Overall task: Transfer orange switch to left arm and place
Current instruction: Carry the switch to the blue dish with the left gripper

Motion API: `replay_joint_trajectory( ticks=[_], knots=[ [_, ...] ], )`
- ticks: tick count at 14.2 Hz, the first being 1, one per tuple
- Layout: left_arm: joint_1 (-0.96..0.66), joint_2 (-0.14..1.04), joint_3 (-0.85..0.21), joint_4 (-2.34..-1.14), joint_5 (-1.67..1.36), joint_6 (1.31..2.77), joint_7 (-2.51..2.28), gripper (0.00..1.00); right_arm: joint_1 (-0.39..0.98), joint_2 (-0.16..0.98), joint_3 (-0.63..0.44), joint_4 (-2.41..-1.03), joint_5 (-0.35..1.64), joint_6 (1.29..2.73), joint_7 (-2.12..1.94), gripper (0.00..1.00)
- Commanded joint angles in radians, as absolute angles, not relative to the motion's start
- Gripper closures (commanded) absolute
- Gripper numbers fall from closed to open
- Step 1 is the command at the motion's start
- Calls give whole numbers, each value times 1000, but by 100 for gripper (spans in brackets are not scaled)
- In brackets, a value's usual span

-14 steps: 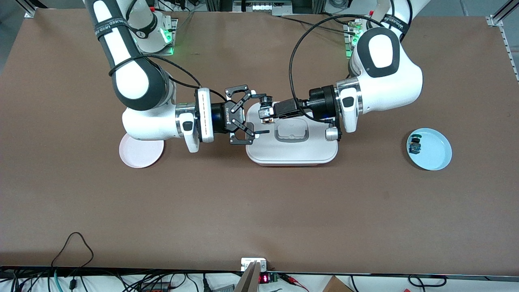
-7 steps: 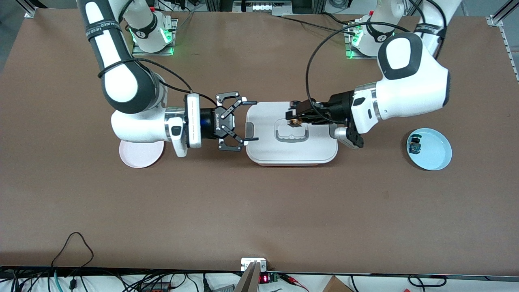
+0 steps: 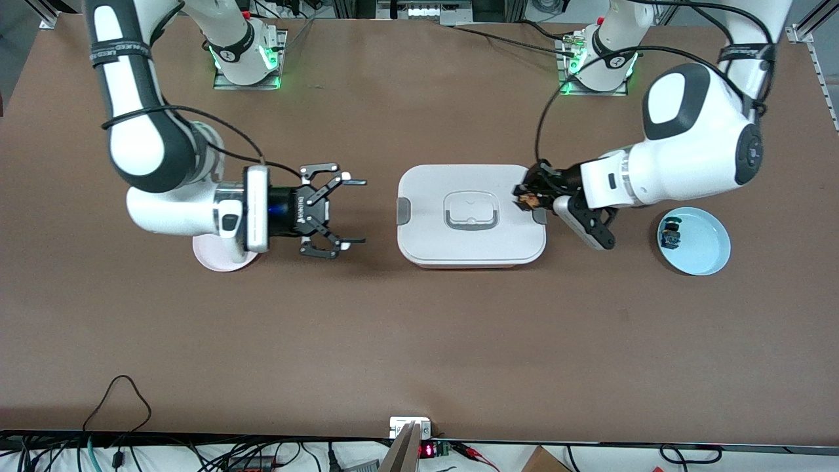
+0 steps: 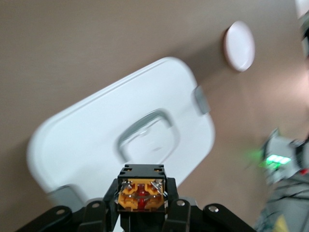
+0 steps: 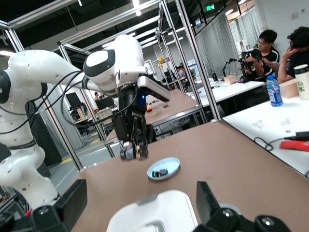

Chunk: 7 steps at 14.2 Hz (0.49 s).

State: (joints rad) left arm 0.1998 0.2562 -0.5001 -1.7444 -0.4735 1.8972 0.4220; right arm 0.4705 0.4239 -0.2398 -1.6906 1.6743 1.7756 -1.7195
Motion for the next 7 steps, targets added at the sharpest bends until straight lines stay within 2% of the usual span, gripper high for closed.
replay_joint_trajectory(
  ticks=[1,7],
  knots=[
    [268,258,-506,-1747,-291,1844,642,88,434,394,-274,-1720,1587,1738,-1706,0],
    [472,348,-505,-1750,78,1825,1036,88,410,379,-311,-1727,1389,1687,-1426,0]
  ],
)
